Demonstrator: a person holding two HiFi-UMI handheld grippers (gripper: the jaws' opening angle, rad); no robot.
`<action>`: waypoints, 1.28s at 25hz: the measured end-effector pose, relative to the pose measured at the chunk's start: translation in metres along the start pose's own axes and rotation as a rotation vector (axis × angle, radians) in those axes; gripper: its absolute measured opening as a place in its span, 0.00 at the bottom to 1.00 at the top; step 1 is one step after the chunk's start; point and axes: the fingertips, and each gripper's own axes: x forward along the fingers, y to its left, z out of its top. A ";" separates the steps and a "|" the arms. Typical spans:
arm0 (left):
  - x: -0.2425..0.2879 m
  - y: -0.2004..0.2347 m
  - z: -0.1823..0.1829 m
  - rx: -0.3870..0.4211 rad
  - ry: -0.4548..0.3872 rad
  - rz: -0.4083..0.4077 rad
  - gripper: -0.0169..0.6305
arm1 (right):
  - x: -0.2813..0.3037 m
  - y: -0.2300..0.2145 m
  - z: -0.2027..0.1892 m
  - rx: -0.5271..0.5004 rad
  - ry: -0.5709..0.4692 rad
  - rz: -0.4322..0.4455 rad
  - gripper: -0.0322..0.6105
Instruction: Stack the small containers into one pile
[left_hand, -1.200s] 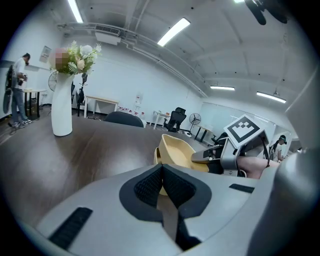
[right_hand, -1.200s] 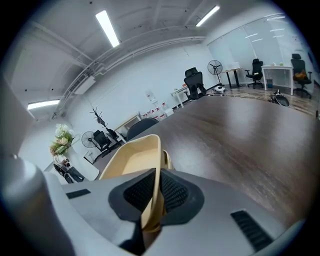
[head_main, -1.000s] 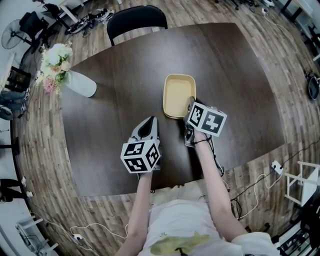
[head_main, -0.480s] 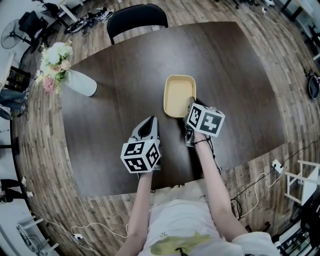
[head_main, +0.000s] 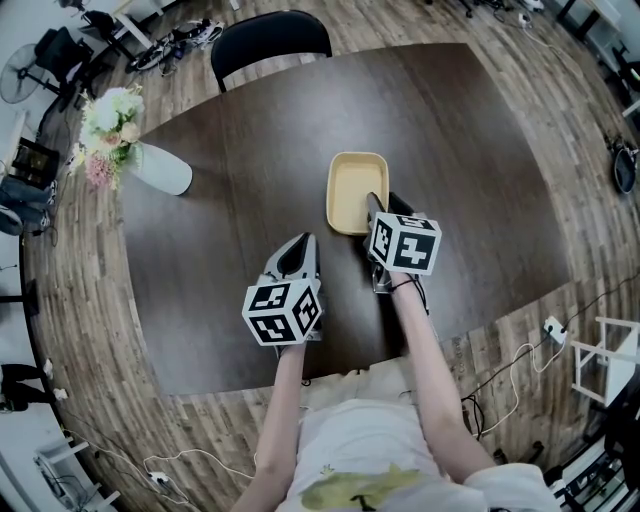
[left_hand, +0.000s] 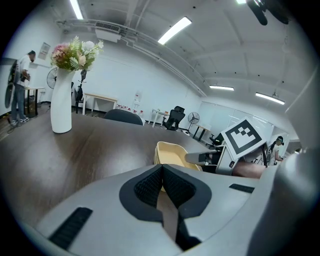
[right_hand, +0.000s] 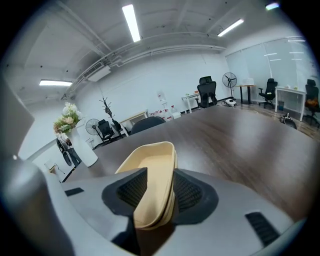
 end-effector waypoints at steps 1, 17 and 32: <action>0.000 -0.001 0.000 0.002 0.000 -0.003 0.06 | 0.000 0.000 -0.001 -0.002 -0.002 0.002 0.29; -0.011 -0.017 0.013 0.052 -0.052 -0.027 0.06 | -0.032 -0.007 0.007 0.001 -0.082 0.076 0.13; -0.044 -0.058 0.041 0.148 -0.187 0.011 0.06 | -0.112 0.006 0.046 -0.238 -0.264 0.414 0.09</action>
